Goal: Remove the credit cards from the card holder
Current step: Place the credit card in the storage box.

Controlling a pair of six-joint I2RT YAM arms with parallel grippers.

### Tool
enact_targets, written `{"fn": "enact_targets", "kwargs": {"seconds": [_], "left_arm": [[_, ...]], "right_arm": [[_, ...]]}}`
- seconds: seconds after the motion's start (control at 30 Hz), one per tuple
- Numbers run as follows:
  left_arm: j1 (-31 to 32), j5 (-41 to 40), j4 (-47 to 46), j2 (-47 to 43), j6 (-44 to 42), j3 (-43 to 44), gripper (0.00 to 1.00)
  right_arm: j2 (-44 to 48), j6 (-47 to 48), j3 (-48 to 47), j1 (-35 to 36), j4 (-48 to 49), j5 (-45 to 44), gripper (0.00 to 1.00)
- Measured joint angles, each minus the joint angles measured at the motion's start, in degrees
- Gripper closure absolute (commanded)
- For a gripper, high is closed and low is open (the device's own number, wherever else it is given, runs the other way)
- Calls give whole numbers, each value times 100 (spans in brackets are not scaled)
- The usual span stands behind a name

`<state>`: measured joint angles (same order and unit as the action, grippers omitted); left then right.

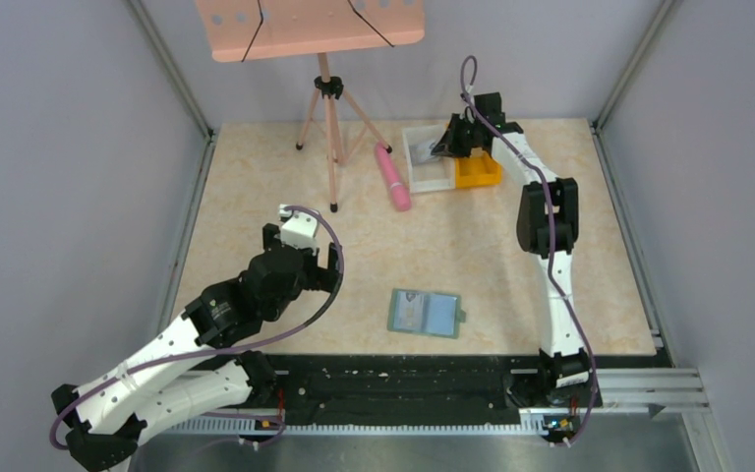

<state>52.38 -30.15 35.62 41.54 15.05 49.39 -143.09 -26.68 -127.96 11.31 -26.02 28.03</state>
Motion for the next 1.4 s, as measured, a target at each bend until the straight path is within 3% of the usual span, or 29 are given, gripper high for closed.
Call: {"fn": "enact_targets", "kwargs": {"seconds": [0.73,0.97,1.4], "left_arm": [[-2,-79,0,92,-9,-2,1],[-13,-76,-2,114,-22,-2,1],[-17,-79,-2,111,-22,-22,1]], "right_arm": [[-195,-160,-192,-42,330,168,100],[-234,-260,-289,-50,369,140,79],[-247,-564,-385,-57,503,-214,69]]}}
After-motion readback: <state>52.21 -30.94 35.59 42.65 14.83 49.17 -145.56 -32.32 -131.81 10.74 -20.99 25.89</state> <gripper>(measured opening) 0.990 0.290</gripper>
